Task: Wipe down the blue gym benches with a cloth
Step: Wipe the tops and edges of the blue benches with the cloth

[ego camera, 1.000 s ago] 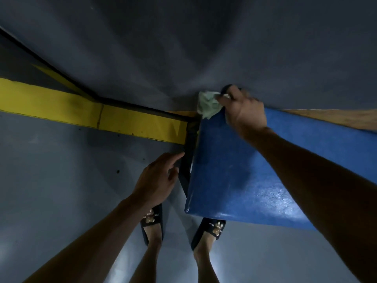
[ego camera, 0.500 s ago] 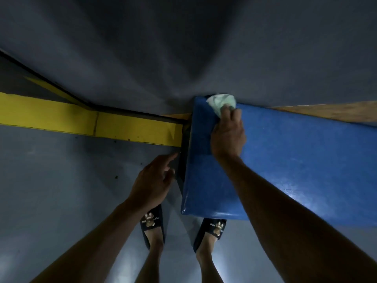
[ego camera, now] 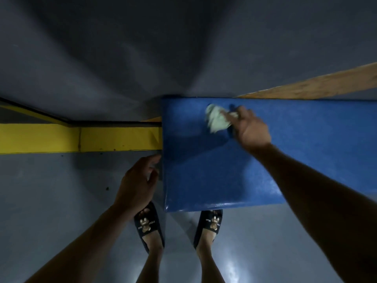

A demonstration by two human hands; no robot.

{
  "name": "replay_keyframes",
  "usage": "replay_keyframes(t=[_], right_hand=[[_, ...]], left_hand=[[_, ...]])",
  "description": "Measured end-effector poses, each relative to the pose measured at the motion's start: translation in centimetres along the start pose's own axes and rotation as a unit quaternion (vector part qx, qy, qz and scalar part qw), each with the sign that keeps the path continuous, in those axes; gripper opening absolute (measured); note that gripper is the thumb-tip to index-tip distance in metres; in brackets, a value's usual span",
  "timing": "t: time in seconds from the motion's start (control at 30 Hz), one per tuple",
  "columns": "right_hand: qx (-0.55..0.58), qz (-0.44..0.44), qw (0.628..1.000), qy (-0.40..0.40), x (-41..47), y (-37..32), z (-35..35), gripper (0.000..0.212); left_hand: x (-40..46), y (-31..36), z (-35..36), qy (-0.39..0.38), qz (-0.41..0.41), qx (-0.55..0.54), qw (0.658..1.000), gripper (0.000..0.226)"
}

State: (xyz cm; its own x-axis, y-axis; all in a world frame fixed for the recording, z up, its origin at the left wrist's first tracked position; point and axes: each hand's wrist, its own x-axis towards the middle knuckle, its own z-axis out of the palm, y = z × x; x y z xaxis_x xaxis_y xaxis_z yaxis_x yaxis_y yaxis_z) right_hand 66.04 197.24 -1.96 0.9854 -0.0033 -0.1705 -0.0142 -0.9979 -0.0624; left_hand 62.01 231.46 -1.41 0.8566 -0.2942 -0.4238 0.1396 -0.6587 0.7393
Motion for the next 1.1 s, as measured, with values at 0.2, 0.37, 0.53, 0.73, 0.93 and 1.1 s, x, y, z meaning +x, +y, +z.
replay_keyframes(t=[0.2,0.37,0.53,0.73,0.93,1.1], right_hand=[[0.030,0.212,0.977,0.002,-2.7,-4.2,1.5,0.057],[0.129,0.127,0.983,0.027,-11.6,-14.3,3.5,0.062],[0.130,-0.002,0.990,-0.046,-16.4,-14.0,3.6,0.071],[0.078,0.029,0.996,-0.023,-21.5,-7.9,3.4,0.064],[0.153,0.341,0.914,-0.157,-25.5,2.7,-1.8,0.061],[0.417,0.427,0.803,-0.002,-30.8,10.3,-8.3,0.031]], left_hand=[[-1.5,0.4,0.7,-0.015,0.003,-0.006,1.000,0.040],[-2.7,0.8,0.3,-0.039,-0.002,-0.003,0.999,0.038],[-3.6,2.0,0.2,-0.074,0.007,0.018,0.997,0.037],[-4.8,5.1,1.5,-0.123,0.020,0.042,0.991,0.034],[-5.4,12.7,5.8,-0.163,0.070,0.067,0.982,0.031],[-7.1,25.2,12.8,-0.204,0.125,0.066,0.969,0.029]])
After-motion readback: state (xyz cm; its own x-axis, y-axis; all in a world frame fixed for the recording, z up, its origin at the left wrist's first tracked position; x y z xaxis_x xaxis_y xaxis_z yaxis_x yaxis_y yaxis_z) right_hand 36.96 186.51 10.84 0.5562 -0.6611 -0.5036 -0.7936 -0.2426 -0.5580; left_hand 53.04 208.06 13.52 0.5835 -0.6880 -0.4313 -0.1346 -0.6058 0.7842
